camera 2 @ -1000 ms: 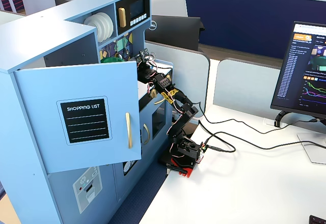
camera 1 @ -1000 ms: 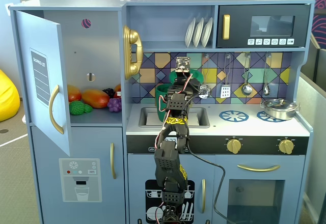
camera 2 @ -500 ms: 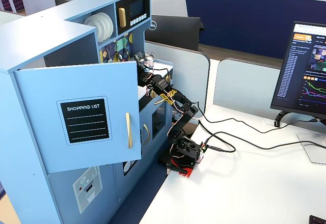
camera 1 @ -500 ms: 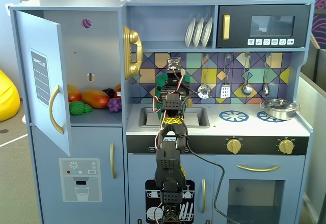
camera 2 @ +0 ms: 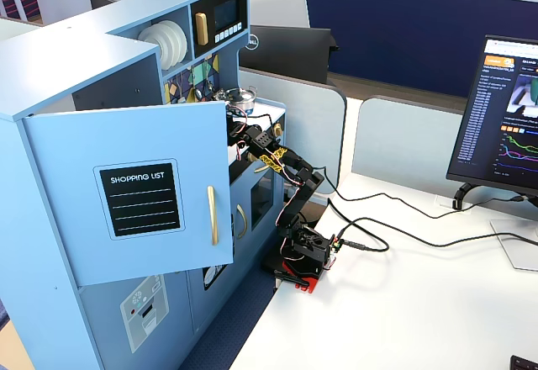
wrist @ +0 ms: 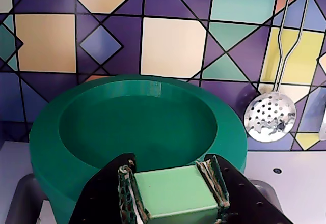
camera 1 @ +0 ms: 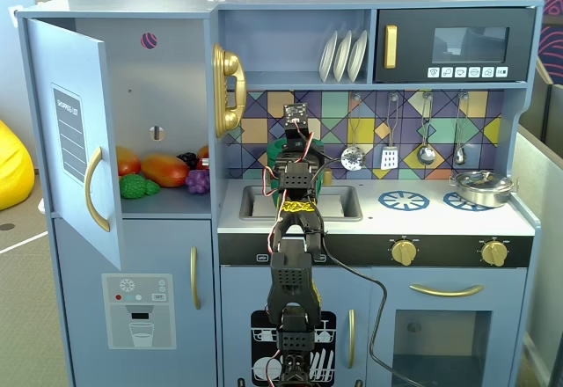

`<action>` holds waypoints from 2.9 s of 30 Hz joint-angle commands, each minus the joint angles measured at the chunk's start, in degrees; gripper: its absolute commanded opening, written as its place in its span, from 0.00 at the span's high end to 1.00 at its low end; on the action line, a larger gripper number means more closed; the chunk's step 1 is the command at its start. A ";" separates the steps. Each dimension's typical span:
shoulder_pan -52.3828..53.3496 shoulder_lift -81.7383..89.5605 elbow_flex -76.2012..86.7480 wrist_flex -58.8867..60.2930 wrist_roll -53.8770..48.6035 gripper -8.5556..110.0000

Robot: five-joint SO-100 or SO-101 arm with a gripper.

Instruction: Pick up the lid from the counter and put it on the green recipient

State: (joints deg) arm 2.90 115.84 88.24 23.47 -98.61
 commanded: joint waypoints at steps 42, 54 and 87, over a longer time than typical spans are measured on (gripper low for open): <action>2.20 31.46 10.63 11.87 -0.09 0.66; 2.02 58.01 51.33 26.89 2.90 0.75; -5.80 66.18 83.41 63.98 14.24 0.92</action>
State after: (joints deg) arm -3.08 182.64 171.91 76.90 -85.34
